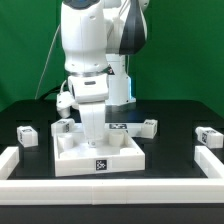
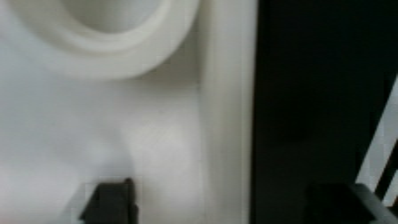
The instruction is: Assemble one leg
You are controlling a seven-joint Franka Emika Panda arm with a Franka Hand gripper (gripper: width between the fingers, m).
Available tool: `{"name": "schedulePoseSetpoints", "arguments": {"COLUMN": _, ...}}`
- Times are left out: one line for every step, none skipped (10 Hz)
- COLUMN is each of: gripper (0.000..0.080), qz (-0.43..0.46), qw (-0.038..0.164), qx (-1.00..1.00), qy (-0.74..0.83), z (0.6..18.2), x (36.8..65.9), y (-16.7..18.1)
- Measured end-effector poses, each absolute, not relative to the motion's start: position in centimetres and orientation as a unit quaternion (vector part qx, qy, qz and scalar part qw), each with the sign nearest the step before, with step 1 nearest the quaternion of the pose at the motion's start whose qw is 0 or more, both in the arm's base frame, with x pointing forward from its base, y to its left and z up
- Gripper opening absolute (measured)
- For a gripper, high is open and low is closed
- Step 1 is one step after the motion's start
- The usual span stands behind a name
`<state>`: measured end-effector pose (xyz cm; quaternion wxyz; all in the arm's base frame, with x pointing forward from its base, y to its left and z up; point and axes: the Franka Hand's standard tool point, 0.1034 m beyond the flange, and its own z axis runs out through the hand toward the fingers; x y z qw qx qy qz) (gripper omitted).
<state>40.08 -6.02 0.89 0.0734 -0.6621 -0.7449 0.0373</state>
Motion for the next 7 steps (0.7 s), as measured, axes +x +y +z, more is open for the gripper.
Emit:
{"name": "schedulePoseSetpoints", "arguments": {"gripper": 0.0392, "qz": 0.037, "qw": 0.073, "qx": -0.662, "qy": -0.745, "z": 0.89, "x": 40.07, "y": -6.02}}
{"name": "schedulePoseSetpoints", "arguments": {"gripper": 0.0210, "qz": 0.037, "qw": 0.074, "qx": -0.662, "qy": -0.745, "z": 0.88, "x": 40.07, "y": -6.02}}
{"name": "schedulePoseSetpoints", "arguments": {"gripper": 0.0082, "qz": 0.037, "qw": 0.073, "qx": -0.662, "qy": -0.745, "z": 0.89, "x": 40.07, "y": -6.01}}
{"name": "schedulePoseSetpoints", "arguments": {"gripper": 0.0082, "qz": 0.035, "qw": 0.070, "qx": -0.662, "qy": -0.745, "z": 0.99, "x": 40.29, "y": -6.03}}
{"name": "schedulePoseSetpoints", "arguments": {"gripper": 0.0070, "qz": 0.034, "qw": 0.069, "qx": -0.662, "qy": -0.745, "z": 1.00, "x": 40.35, "y": -6.04}}
{"name": "schedulePoseSetpoints", "arguments": {"gripper": 0.0070, "qz": 0.033, "qw": 0.068, "qx": -0.662, "qy": -0.745, "z": 1.01, "x": 40.39, "y": -6.04}}
{"name": "schedulePoseSetpoints", "arguments": {"gripper": 0.0070, "qz": 0.033, "qw": 0.067, "qx": -0.662, "qy": -0.745, "z": 1.02, "x": 40.41, "y": -6.05}}
